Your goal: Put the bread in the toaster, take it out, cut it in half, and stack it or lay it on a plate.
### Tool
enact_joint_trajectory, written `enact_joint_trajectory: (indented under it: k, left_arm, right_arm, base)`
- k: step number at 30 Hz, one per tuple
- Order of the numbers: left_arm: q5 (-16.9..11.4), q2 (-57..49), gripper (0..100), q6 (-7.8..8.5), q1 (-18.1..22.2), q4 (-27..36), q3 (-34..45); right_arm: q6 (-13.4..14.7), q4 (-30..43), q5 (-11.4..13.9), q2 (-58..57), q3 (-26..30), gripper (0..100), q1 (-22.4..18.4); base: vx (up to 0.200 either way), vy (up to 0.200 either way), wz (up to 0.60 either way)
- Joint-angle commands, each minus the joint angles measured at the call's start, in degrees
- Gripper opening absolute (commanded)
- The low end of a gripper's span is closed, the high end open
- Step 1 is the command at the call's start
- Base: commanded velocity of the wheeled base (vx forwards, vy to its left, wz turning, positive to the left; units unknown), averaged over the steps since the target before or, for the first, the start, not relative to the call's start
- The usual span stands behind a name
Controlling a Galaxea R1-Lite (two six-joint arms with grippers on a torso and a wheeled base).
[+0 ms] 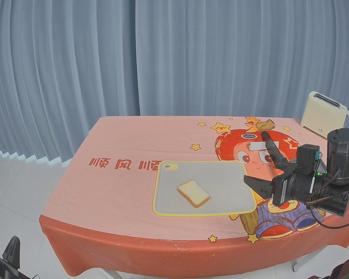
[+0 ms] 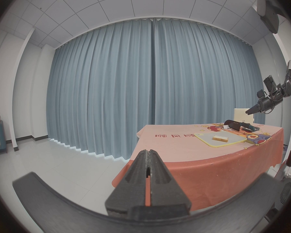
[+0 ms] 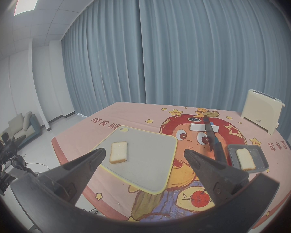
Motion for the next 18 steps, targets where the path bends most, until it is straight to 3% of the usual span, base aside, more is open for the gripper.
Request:
enact_joint_trajectory:
  k: [1,5,10,18]
  left_arm:
    - [-0.1,0.1,0,-0.02,0.0,0.0,1.0]
    - [-0.1,0.1,0,-0.02,0.0,0.0,1.0]
    - [-0.2,0.1,0,-0.02,0.0,0.0,1.0]
    - [-0.4,0.1,0,0.25,0.0,0.0,1.0]
  right_arm:
    - [0.0,0.0,0.0,0.5,0.1,100,0.4]
    - [-0.1,0.0,-0.1,0.5,0.1,100,1.0]
    - [0.1,-0.1,-2.3,1.4,0.1,100,2.1]
    - [0.2,-0.1,-2.1,1.5,0.2,100,2.1]
  base:
    - [0.000,0.000,0.00]
    - [0.000,0.000,0.00]
    - [0.000,0.000,0.00]
    - [0.000,0.000,0.00]
